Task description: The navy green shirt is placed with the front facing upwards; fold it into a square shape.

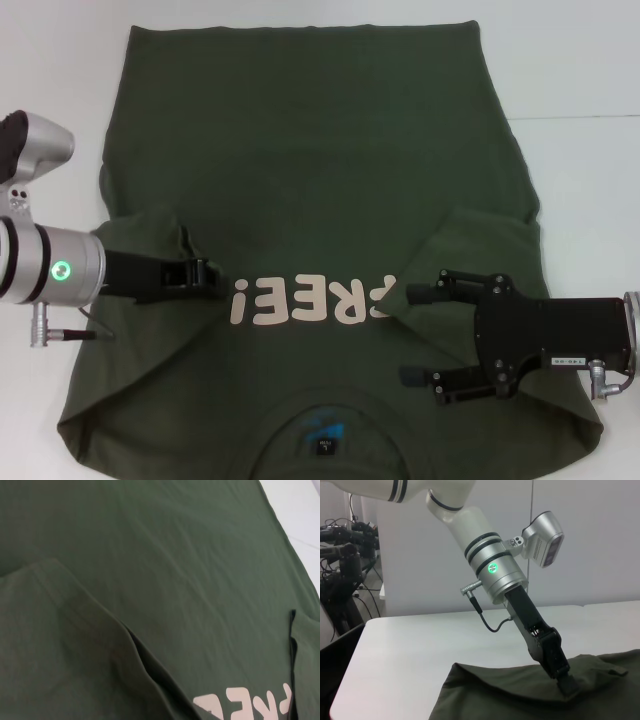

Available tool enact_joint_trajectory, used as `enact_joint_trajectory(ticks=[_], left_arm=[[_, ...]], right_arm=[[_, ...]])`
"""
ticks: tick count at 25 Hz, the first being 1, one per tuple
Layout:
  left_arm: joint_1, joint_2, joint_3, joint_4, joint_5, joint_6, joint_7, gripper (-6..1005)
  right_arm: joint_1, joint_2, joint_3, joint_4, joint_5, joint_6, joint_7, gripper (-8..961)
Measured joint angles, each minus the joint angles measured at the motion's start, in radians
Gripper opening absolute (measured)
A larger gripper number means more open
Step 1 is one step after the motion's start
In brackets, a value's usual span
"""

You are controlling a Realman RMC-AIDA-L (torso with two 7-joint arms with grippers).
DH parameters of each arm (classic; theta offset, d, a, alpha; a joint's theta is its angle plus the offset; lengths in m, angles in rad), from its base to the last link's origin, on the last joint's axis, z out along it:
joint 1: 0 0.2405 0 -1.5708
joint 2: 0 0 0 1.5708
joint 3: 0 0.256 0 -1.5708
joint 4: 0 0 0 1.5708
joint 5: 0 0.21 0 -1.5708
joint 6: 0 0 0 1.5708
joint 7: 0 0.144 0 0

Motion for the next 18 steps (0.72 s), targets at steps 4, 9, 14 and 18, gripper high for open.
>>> enact_joint_trajectory(ticks=[4,9,14,18], left_arm=[[-0.004,0.000,-0.006,-0.033,-0.011,-0.008,0.011,62],[-0.005,0.003,-0.038,-0.061,-0.018,-0.017,0.008,65],[0.007,0.005,-0.083,-0.062,-0.043,-0.009,0.022,220],[0.015,0.011,-0.105,-0.053,-0.071,0.028,0.070,369]], right_arm=[[0.000,0.000,0.000,0.000,0.000,0.001,-0.001,828],[0.001,0.000,0.000,0.000,0.001,0.001,-0.002,826],[0.001,0.000,0.000,0.000,0.016,0.000,-0.002,825],[-0.005,-0.001,0.002,0.000,0.046,-0.001,-0.002,823]])
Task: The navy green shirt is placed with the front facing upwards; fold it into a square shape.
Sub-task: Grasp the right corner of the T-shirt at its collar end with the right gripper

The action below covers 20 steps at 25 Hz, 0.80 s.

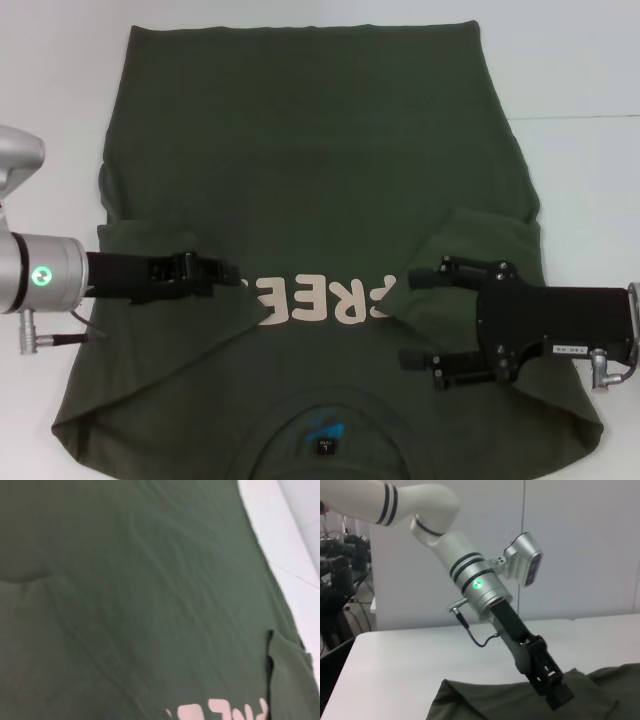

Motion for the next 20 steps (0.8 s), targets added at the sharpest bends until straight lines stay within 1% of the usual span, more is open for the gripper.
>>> enact_joint_trajectory(ticks=[3,6,7,8,9,10,11,12,14,16,18,20], left_arm=[[0.000,0.005,-0.032,0.002,-0.007,0.041,0.082,480],[0.001,0.008,-0.051,0.002,-0.012,0.066,0.145,538],[0.008,0.013,-0.084,0.002,-0.023,0.092,0.232,558],[0.009,0.013,-0.088,0.002,-0.024,0.093,0.236,577],[0.015,0.015,-0.118,0.003,-0.038,0.108,0.296,597],[0.025,0.017,-0.171,0.003,-0.068,0.131,0.396,616],[0.031,0.018,-0.192,0.002,-0.084,0.143,0.444,636],[0.031,0.018,-0.192,0.002,-0.084,0.143,0.444,655],[0.042,0.021,-0.224,0.001,-0.122,0.174,0.548,694],[0.052,0.026,-0.239,0.001,-0.156,0.225,0.657,803],[0.055,0.038,-0.240,0.001,-0.169,0.319,0.762,911],[0.050,0.050,-0.236,0.001,-0.165,0.393,0.814,923]], right_arm=[[-0.006,-0.001,0.006,-0.008,0.015,-0.005,0.007,822],[-0.007,-0.002,0.025,-0.019,0.019,-0.019,0.032,821],[-0.007,-0.002,0.029,-0.027,0.019,-0.022,0.047,821],[-0.007,-0.002,0.032,-0.040,0.019,-0.023,0.081,821],[-0.005,-0.002,0.031,-0.054,0.017,-0.023,0.119,821],[0.002,-0.002,0.025,-0.083,0.008,-0.019,0.225,820],[0.002,-0.002,0.025,-0.083,0.008,-0.019,0.225,820],[0.015,-0.004,0.020,-0.115,-0.006,-0.020,0.335,820],[0.020,-0.003,0.019,-0.132,-0.012,-0.024,0.375,819],[0.025,0.000,0.017,-0.161,-0.016,-0.033,0.427,818],[0.027,0.002,0.015,-0.186,-0.013,-0.046,0.477,818],[0.029,0.002,0.015,-0.214,-0.011,-0.065,0.539,817]])
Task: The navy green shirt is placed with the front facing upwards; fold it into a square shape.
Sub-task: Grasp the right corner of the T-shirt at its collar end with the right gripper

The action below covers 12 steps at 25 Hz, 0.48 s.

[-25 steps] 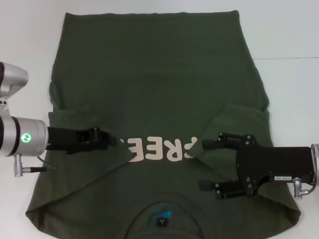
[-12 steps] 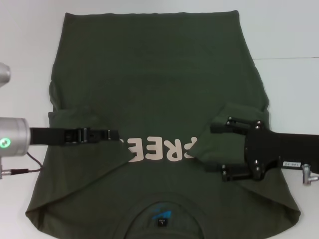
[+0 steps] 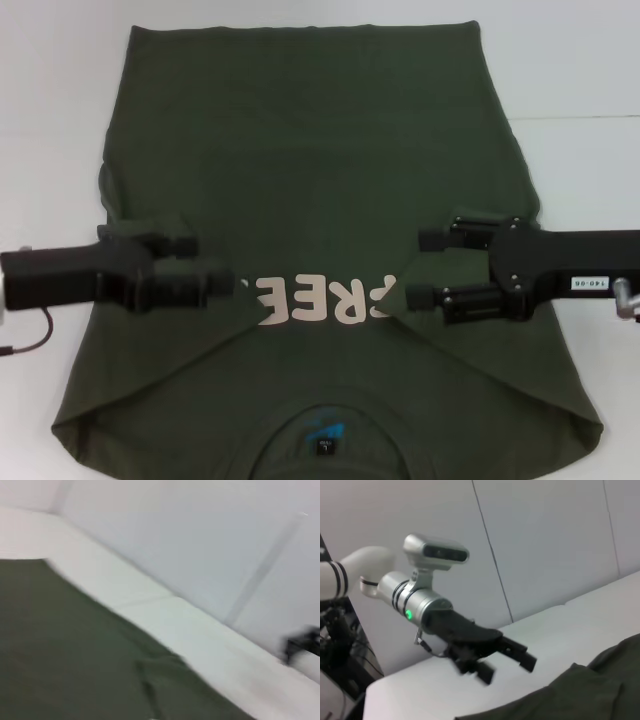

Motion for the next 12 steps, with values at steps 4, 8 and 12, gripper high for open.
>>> enact_joint_trajectory(ticks=[4,8,12], left_arm=[[-0.021,0.017,0.022,-0.001,0.010,0.195,0.106,948],[-0.038,0.012,0.037,0.002,0.002,0.254,0.149,947],[-0.061,0.007,0.042,-0.016,0.001,0.247,0.176,946]], right_arm=[[-0.001,0.000,0.000,-0.081,0.001,-0.018,0.143,816],[-0.022,-0.003,0.006,-0.207,-0.024,-0.009,0.299,815],[-0.045,-0.001,0.006,-0.357,-0.116,-0.007,0.415,813]])
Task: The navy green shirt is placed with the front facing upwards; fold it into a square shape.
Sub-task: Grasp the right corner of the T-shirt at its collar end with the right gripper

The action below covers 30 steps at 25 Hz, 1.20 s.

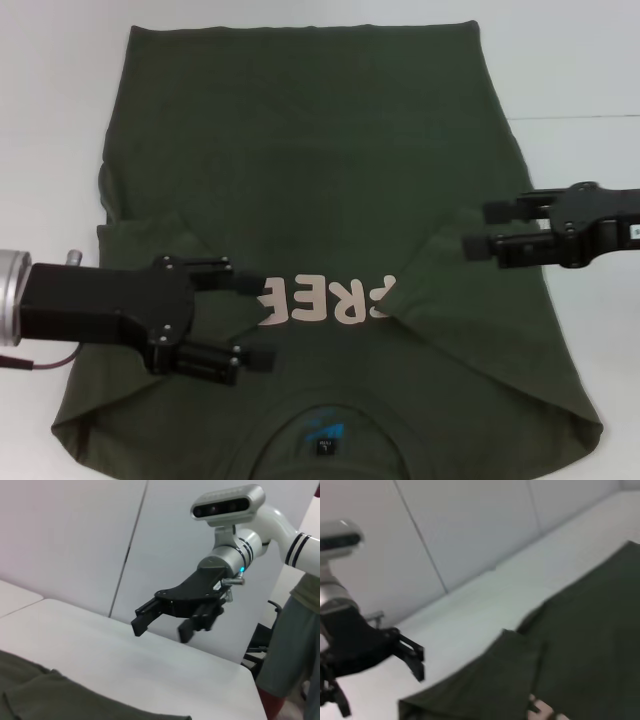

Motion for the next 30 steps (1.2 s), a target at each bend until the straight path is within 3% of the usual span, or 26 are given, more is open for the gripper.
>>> enact_joint_trajectory(ticks=[7,15,19,24,30], left_arm=[[-0.019,-0.012,-0.001,-0.029,-0.032,-0.011,0.023,944],[-0.021,-0.033,-0.002,-0.032,-0.065,-0.014,0.027,941],[-0.022,-0.045,-0.002,-0.032,-0.074,-0.017,0.024,939],[-0.022,-0.054,-0.003,-0.032,-0.076,-0.018,0.021,938],[-0.022,-0.057,-0.004,-0.032,-0.077,-0.022,0.021,938]], right_arm=[[-0.027,-0.008,0.047,-0.135,-0.076,-0.027,0.161,823],[-0.007,-0.034,0.201,-0.132,-0.130,-0.185,0.312,919],[-0.009,-0.046,0.261,-0.132,-0.131,-0.242,0.328,917],[-0.020,-0.068,0.267,-0.133,-0.155,-0.253,0.428,913],[0.008,-0.074,0.198,-0.134,-0.314,-0.254,0.551,902]])
